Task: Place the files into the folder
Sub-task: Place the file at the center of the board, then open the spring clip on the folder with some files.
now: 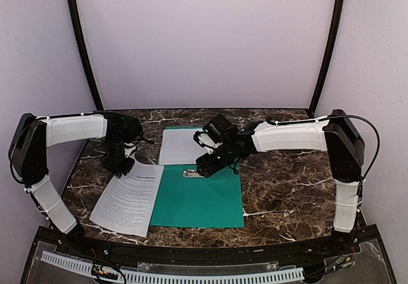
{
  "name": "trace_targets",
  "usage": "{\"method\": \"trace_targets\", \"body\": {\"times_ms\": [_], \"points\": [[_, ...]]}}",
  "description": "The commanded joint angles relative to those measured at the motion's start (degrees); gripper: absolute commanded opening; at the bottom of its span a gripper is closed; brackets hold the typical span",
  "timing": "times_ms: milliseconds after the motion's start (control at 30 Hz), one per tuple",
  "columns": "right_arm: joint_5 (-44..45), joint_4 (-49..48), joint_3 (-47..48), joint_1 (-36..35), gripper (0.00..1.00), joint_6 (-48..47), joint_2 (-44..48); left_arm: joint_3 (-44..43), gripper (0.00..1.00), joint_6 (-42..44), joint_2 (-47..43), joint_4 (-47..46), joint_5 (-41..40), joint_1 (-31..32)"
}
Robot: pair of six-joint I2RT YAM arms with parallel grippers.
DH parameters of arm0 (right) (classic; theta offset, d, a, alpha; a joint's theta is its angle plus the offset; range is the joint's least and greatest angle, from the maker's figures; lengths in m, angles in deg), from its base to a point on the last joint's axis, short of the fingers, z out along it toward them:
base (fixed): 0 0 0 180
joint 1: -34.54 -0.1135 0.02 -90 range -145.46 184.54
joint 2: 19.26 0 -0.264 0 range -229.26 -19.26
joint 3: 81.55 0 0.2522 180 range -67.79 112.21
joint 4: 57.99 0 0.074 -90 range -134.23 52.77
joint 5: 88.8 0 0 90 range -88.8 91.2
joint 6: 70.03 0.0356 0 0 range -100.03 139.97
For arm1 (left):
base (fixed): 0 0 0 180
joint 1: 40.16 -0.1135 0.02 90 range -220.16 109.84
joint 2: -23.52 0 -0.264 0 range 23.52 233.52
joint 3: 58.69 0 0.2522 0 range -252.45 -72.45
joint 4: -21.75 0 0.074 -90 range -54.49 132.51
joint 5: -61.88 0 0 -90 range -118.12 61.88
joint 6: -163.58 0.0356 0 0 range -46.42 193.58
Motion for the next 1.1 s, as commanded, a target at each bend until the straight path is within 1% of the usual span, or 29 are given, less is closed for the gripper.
{"method": "trace_targets", "body": {"times_ms": [0,33,167,233,267,300,333,367,400,433,467,500,567,667,733,767,800,833,867,900,933,967,1000,1033,1067], "points": [[-0.6,-1.2,-0.9,-0.1,0.74,0.6,-0.7,-0.3,0.02,1.1,2.7,1.9,-3.7,-0.8],[-0.6,-1.2,-1.1,0.0,0.74,0.7,-0.7,-0.2,0.04,1.1,3.5,1.9,-4.2,-0.9],[-0.5,-1.2,-1.5,-0.1,0.74,0.8,-0.7,0.3,0.17,0.8,4.9,2.9,-7.5,-1.4],[-0.5,-1.1,-1.6,-0.1,0.74,0.8,-0.7,0.3,0.30,0.7,4.9,3.3,-8.8,-1.6],[-0.5,-1.0,-1.7,-0.1,0.74,0.8,-0.7,0.2,0.34,0.6,4.9,3.4,-9.5,-1.7],[-0.5,-1.0,-1.7,-0.1,0.74,1.0,-0.6,-0.1,0.41,0.4,4.6,3.7,-9.8,-1.8],[-0.4,-0.9,-1.8,-0.1,0.74,1.1,-0.5,-0.2,0.45,0.2,4.4,3.9,-10.7,-1.8],[-0.4,-0.8,-1.9,-0.1,0.74,1.2,-0.5,-0.7,0.51,-0.2,4.1,4.6,-11.9,-1.8],[-0.3,-0.7,-2.0,-0.1,0.74,1.3,-0.3,-1.1,0.54,-0.4,3.9,5.0,-12.7,-1.8],[-0.2,-0.6,-2.1,-0.1,0.74,1.5,-0.2,-1.8,0.60,-1.0,3.4,5.7,-14.2,-1.8],[0.0,-0.5,-2.3,-0.1,0.74,1.6,-0.1,-2.1,0.62,-1.2,2.6,6.0,-14.9,-1.8],[0.3,-0.3,-2.5,-0.1,0.74,1.9,0.0,-2.9,0.66,-1.7,2.3,6.7,-16.1,-1.8],[0.7,0.0,-2.8,-0.1,0.74,2.3,0.1,-4.4,0.69,-2.3,1.4,7.2,-16.9,-1.8],[1.2,0.3,-3.0,0.1,0.74,3.1,-0.1,-6.3,0.72,-1.7,0.1,6.1,-16.2,-1.8],[1.2,0.4,-2.9,0.5,0.74,3.9,-0.3,-7.0,0.72,-0.2,-0.9,2.6,-10.0,-1.7],[1.0,0.2,-3.0,0.8,0.74,4.5,-0.4,-6.9,0.72,0.2,-1.2,-1.0,-3.2,-1.7],[0.8,0.2,-3.0,1.1,0.74,5.0,-0.5,-6.6,0.72,0.7,-1.9,-5.5,0.8,-1.7],[0.3,0.0,-3.0,1.5,0.74,5.3,-0.5,-6.3,0.72,0.6,-2.2,-7.7,9.1,-1.7],[-0.3,-0.4,-3.3,1.8,0.74,5.6,-0.4,-5.5,0.72,-0.2,-2.5,-12.6,13.2,-1.7],[-0.9,-1.0,-3.6,2.1,0.73,5.7,-0.1,-5.1,0.72,-1.0,-2.6,-15.3,20.7,-1.7],[-1.1,-1.8,-4.1,2.5,0.72,5.8,0.1,-4.0,0.70,-2.8,-2.5,-20.3,24.4,-1.7],[-3.1,-2.5,-4.5,2.9,0.72,6.0,0.3,-3.5,0.68,-4.0,-2.2,-23.0,30.6,-1.7],[-4.4,-3.3,-5.0,3.2,0.70,6.4,0.4,-2.4,0.65,-6.6,-1.6,-28.2,33.6,-1.7],[-6.1,-4.1,-5.5,3.5,0.68,6.5,0.5,-2.0,0.63,-7.9,-1.1,-30.7,38.5,-1.6],[-7.1,-4.8,-5.8,3.8,0.65,6.8,0.4,-1.3,0.59,-10.4,0.3,-35.4,40.5,-1.5]]}}
